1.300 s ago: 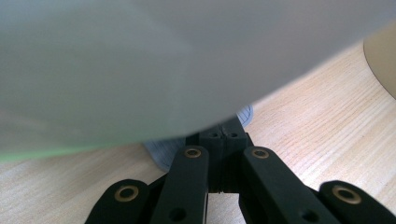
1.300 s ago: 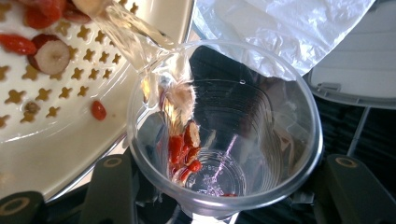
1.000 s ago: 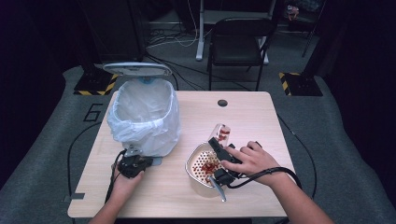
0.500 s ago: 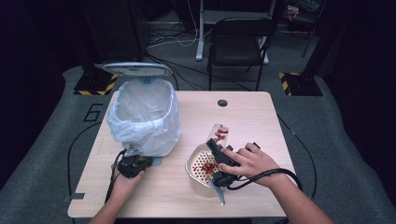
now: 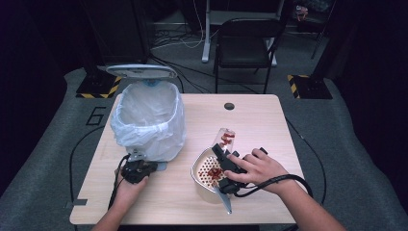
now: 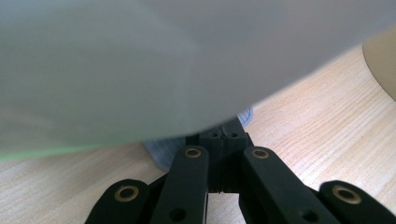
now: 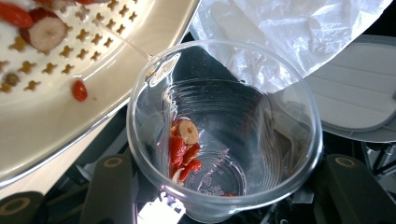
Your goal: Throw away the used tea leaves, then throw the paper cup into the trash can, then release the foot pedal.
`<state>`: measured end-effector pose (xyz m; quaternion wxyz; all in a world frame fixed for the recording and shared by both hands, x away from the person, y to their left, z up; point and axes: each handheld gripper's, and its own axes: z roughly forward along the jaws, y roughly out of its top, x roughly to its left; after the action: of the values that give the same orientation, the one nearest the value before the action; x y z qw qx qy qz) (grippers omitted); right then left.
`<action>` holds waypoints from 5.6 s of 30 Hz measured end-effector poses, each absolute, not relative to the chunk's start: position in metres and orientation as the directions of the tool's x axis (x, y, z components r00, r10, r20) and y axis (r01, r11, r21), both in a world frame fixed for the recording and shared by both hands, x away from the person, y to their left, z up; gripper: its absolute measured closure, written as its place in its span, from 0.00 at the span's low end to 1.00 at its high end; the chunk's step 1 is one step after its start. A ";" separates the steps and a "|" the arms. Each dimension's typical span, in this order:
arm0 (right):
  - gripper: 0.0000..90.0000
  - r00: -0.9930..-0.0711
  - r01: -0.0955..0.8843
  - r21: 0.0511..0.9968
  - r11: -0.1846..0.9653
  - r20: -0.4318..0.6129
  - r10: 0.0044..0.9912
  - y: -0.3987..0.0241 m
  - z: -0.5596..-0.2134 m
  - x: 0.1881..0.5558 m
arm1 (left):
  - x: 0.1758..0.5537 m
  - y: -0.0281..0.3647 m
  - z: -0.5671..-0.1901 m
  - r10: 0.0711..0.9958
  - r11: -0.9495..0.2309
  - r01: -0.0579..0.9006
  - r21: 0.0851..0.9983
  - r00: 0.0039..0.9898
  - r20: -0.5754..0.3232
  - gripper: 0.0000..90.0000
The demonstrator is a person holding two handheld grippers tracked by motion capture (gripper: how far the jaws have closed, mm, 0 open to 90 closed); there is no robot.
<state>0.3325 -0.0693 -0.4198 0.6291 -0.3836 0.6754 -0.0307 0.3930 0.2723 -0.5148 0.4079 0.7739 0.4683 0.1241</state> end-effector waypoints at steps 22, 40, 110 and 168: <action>0.48 0.109 -0.480 -0.541 0.691 -0.818 -0.565 -0.070 -0.421 0.330 | 0.393 0.272 -0.515 0.824 -0.230 0.623 0.747 0.533 -0.191 1.00; 0.48 0.114 -0.497 -0.611 0.615 -0.749 -0.652 -0.065 -0.417 0.326 | 0.393 0.273 -0.514 0.824 -0.235 0.625 0.744 0.534 -0.189 1.00; 0.47 -0.754 -0.223 0.665 0.713 -0.581 0.306 -0.104 -0.344 0.388 | 0.394 0.275 -0.514 0.819 -0.269 0.597 0.756 0.555 -0.147 1.00; 0.46 -0.885 0.157 0.888 0.432 -0.067 0.460 -0.033 -0.254 0.449 | 0.396 0.277 -0.513 0.815 -0.289 0.596 0.749 0.564 -0.133 1.00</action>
<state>0.4488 -0.0335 -0.2542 0.1515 0.1853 0.8326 0.4995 0.3955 0.2774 -0.5134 0.3956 0.7909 0.4459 0.1386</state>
